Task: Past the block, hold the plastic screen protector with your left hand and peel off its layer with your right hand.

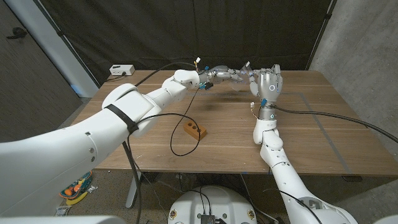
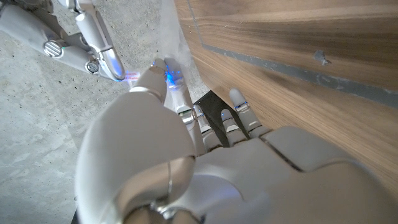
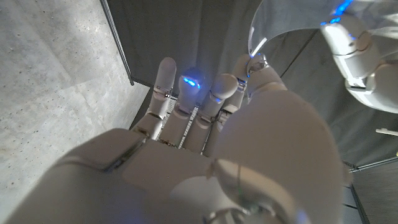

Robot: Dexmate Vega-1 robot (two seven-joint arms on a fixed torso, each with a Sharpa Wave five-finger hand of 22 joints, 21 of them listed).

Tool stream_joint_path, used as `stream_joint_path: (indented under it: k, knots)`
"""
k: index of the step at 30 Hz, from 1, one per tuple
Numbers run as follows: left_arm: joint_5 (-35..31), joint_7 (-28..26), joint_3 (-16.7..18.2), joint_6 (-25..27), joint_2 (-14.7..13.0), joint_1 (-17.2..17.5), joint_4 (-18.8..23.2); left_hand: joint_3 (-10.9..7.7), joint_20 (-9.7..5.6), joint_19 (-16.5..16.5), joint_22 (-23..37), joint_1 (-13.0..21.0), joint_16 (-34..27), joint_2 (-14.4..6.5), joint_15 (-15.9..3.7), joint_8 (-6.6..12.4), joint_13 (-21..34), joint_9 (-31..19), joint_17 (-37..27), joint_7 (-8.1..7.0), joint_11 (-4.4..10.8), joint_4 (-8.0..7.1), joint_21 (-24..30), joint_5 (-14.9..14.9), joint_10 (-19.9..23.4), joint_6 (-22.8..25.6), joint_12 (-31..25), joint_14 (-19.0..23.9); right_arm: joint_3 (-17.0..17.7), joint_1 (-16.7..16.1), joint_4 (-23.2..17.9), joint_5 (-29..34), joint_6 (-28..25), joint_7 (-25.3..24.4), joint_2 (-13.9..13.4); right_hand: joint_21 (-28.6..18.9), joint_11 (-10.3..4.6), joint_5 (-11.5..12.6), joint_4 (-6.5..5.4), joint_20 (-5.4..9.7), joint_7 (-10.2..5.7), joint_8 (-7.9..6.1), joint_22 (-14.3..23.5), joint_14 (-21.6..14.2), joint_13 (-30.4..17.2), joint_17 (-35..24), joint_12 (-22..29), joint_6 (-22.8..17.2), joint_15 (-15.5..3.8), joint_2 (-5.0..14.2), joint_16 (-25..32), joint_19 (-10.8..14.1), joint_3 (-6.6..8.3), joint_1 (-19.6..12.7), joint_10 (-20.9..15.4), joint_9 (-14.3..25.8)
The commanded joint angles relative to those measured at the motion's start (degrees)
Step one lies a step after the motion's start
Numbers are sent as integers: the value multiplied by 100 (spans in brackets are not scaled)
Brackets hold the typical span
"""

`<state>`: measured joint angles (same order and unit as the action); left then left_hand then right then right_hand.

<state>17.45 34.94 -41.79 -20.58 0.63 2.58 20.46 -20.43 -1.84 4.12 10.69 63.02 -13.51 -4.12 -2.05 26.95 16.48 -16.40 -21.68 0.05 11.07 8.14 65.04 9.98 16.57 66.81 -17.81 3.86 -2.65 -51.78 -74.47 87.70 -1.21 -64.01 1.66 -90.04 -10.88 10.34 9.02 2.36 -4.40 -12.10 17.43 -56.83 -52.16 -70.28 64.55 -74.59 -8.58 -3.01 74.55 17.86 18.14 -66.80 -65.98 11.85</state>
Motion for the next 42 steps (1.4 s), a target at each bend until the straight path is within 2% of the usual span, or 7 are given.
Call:
stream_joint_path:
  k: [1, 7, 21, 29, 42]
  knots:
    - [22, -144, -60, 157, -17, -34, -7, -46, -45, 56, -8, 42, 25, 7, -309, 27, 16, -27, -6, -22, -8, 17, 43, 22, 32, 7, -27, 14, 30, 218, 233, -3, -193, 1, 74, -14, -19, 26, -1, 725, -19, -29, 21, -69, -43, -22, 1, 2, -392, 32, -20, -9, 73, 15, -34, 29]
    - [53, -151, -63, 259, -114, 40, 209, -52, -49, 55, -8, 41, 25, 6, -304, 26, 15, -29, -7, 3, -9, 14, 47, 23, 36, 6, -31, 16, -136, 505, 696, -27, 41, 1, 46, -16, -22, 26, -1, 725, -11, -25, 24, -68, -58, -23, -3, 1, -392, 27, -20, -5, 89, 21, -28, 22]
    - [77, -17, -18, 34, -126, -10, -5, -63, -57, 50, -8, 40, 26, 10, -303, 30, 12, -31, -9, -8, -6, 13, 55, 26, 44, 19, -39, 19, -292, 1209, 1691, -106, 444, 1, 113, -14, -17, 25, 5, 738, -6, -25, 31, -73, -64, -23, -36, -27, -393, 0, -19, 4, 149, 37, -46, 10]
    - [78, 109, 38, -94, -149, 3, -3, -67, -55, 48, -8, 38, 27, 13, -301, 28, 10, -29, -9, -4, -11, 12, 59, 25, 38, 20, -39, 17, -427, 1210, 1763, -112, 531, 1, 80, -12, -27, 27, 2, 740, 3, -21, 34, -83, -96, -23, -31, -35, -393, -9, -15, -5, 166, 47, -38, 2]
    - [72, 269, 88, -205, -135, 22, 1, -78, -52, 49, -9, 33, 23, 14, -303, 30, 7, -45, -12, -10, -16, 8, 65, 26, 43, 12, -44, 26, -443, 825, 1366, -115, 381, 1, 45, -13, -24, 29, 3, 740, -3, -21, 38, -93, -106, -24, -40, -40, -393, -26, -11, -7, 196, 56, -54, 5]
